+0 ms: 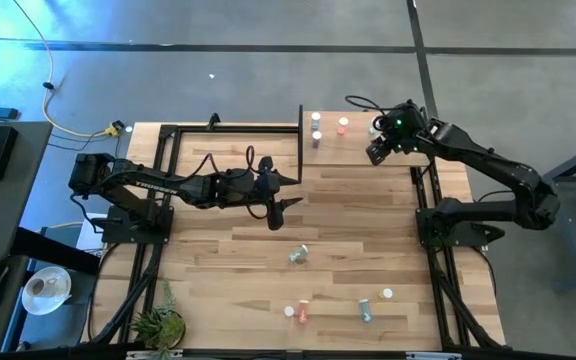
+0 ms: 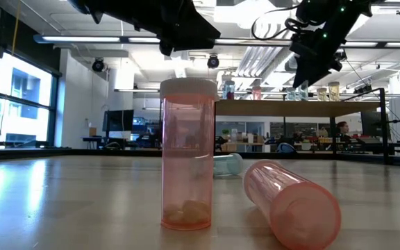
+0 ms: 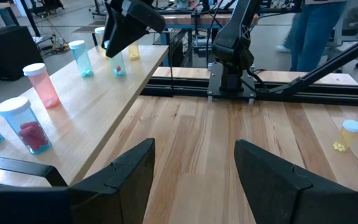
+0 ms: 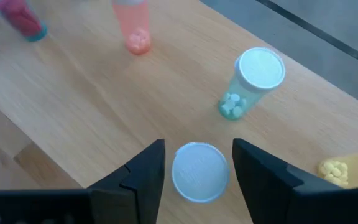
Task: Pick and place medicine bottles onto shelf by color
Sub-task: Put the left pink pill bottle on the shelf aligned with the pink pill bottle
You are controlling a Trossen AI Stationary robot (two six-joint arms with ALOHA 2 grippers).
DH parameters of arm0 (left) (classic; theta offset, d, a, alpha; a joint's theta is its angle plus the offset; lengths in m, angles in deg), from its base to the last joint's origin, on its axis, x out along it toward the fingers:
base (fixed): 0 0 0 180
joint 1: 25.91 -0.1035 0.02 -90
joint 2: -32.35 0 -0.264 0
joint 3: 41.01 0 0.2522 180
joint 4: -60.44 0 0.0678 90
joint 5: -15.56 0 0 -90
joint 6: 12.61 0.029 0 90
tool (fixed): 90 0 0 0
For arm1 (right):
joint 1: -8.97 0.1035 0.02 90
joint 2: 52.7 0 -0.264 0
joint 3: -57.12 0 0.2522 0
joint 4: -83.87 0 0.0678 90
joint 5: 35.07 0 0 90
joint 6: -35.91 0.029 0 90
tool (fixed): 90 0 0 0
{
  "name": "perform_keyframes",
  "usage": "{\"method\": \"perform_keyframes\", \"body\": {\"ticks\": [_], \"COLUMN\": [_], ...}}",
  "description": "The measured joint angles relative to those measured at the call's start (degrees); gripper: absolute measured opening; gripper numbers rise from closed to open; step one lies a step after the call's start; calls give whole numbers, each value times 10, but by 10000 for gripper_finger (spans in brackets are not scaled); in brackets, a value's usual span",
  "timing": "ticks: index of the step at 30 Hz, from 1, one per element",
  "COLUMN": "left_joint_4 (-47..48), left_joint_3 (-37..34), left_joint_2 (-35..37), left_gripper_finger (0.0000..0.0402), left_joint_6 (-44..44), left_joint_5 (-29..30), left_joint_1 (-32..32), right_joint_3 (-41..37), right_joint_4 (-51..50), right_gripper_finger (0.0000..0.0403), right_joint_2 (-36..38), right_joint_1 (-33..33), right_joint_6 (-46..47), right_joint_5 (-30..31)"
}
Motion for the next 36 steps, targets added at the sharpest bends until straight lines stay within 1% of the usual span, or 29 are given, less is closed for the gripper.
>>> {"method": "perform_keyframes", "body": {"ticks": [13,19,23,27,29,36], "left_joint_4": [0,0,8,32,43,84], "left_joint_3": [0,0,0,0,0,0], "left_joint_2": [0,0,0,0,0,0], "left_gripper_finger": [209,209,209,209,209,209], "left_joint_6": [0,0,0,-5,-11,-21], "left_joint_5": [0,0,0,-2,-2,-2], "left_joint_1": [0,0,0,1,1,5], "right_joint_3": [1,2,2,2,2,2], "right_joint_4": [38,49,46,35,25,-23], "right_gripper_finger": [177,177,177,177,177,177], "right_joint_2": [6,44,79,109,120,127], "right_joint_1": [0,0,9,53,86,218], "right_joint_6": [-15,-17,-15,0,11,68], "right_joint_5": [0,-2,-32,-83,-97,-99]}}
